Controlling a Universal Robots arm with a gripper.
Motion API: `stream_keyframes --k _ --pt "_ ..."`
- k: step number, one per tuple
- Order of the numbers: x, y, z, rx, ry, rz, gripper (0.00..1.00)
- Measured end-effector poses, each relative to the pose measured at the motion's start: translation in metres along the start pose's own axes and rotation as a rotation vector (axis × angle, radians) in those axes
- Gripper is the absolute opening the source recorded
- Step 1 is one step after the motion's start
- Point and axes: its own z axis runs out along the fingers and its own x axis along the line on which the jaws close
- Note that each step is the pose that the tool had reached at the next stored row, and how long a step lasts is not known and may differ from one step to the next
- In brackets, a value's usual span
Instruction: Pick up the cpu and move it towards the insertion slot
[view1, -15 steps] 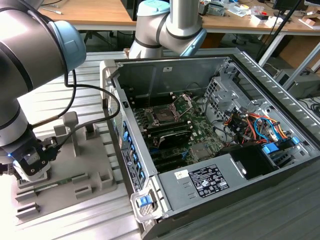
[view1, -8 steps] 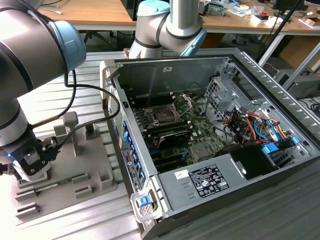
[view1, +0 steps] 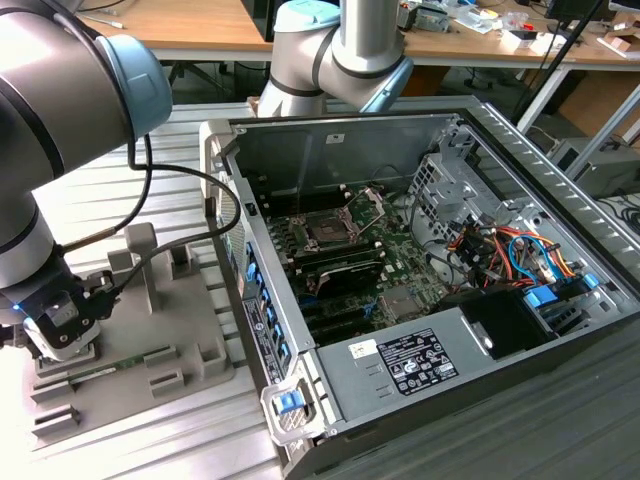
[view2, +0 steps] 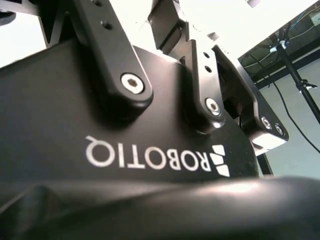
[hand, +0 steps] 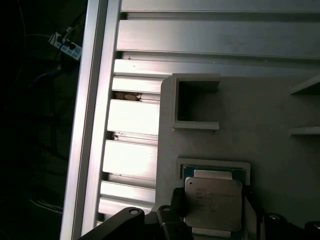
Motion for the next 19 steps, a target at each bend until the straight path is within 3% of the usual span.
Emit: stream_keyframes --k 19 --pt "0.0000 0.0003 -0.0065 0.0000 0.0000 0.000 0.55"
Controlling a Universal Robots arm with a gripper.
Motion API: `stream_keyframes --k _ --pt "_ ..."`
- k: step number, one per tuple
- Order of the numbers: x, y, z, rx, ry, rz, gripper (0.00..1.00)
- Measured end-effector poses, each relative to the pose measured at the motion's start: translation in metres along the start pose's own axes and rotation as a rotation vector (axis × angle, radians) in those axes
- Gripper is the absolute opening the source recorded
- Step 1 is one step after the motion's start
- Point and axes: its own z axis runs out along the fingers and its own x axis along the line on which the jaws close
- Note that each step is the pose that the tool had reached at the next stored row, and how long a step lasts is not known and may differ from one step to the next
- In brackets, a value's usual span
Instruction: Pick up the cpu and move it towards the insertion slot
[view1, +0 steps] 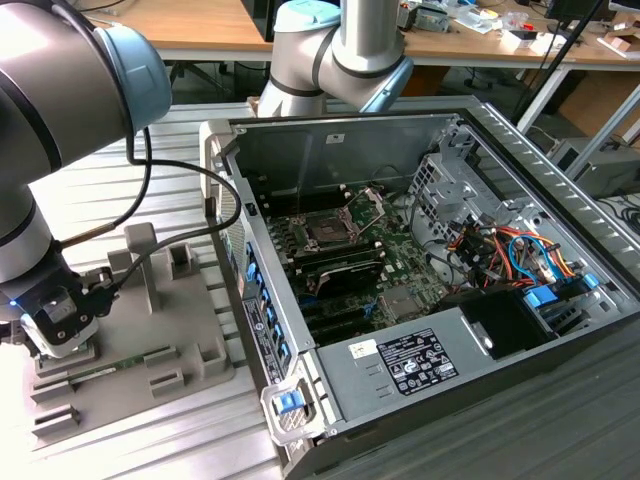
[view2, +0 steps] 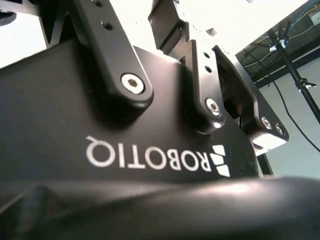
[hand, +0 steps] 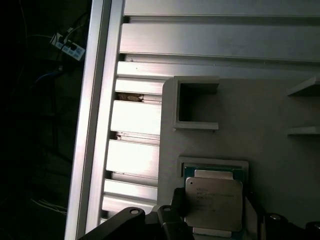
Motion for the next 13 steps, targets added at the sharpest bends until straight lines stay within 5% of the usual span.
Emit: stream_keyframes --k 13 --pt "0.0000 0.0003 -0.0052 0.0000 0.0000 0.000 0.55"
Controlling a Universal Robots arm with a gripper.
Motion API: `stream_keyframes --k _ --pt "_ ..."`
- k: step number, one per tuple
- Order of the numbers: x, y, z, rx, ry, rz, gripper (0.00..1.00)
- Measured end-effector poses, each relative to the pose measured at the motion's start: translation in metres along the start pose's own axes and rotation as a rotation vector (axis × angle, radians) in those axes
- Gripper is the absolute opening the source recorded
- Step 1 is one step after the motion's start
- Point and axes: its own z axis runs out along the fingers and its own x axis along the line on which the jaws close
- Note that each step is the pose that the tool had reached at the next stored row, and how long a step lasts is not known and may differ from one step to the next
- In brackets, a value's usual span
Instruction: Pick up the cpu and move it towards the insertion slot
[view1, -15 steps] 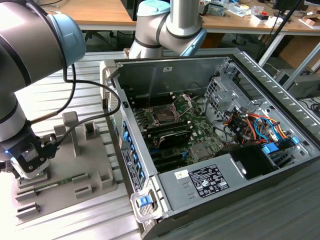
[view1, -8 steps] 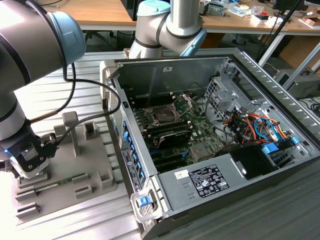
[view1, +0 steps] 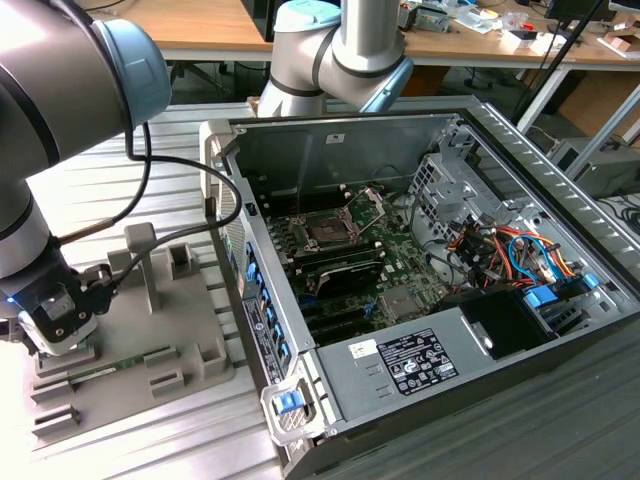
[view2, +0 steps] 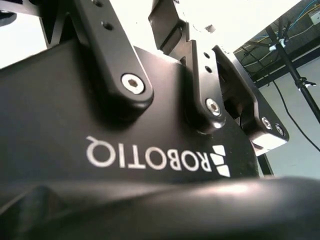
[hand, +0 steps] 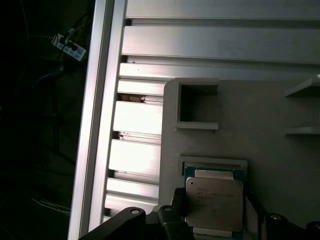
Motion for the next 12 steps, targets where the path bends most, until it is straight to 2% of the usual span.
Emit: stream_keyframes --k 12 --pt "0.0000 0.0003 -0.0054 0.0000 0.0001 0.000 0.55"
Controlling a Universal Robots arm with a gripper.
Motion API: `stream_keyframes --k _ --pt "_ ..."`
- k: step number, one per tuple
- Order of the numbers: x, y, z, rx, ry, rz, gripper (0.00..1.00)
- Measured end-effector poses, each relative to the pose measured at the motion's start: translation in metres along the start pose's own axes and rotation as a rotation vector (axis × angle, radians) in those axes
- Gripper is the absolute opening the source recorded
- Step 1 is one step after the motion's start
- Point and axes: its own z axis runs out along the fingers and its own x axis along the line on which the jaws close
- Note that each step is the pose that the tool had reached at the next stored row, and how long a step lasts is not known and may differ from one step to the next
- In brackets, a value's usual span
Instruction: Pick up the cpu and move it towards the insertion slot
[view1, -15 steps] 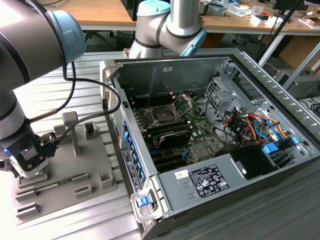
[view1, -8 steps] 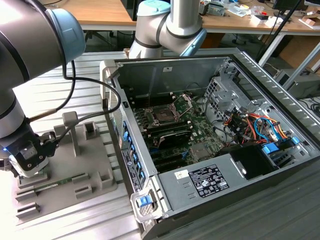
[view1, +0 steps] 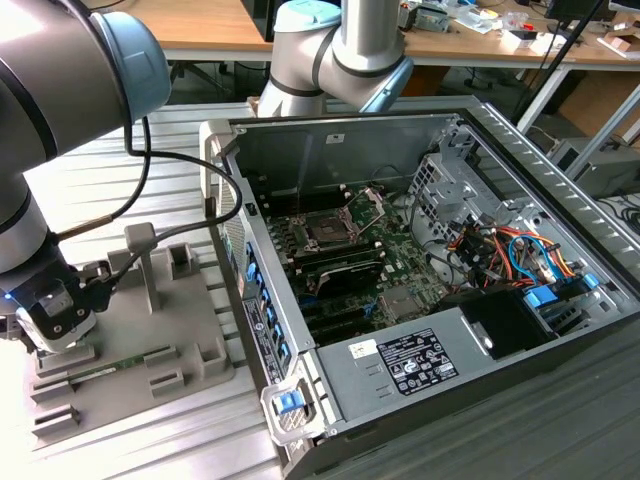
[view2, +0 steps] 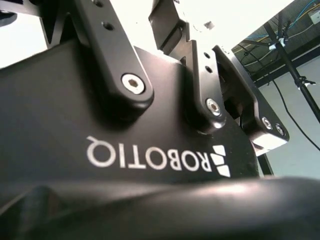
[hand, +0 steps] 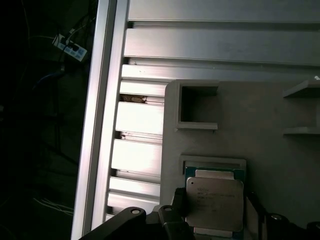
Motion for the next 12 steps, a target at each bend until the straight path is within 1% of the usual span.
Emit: stream_keyframes --k 12 --pt "0.0000 0.0003 -0.0058 0.0000 -0.0001 0.000 0.55"
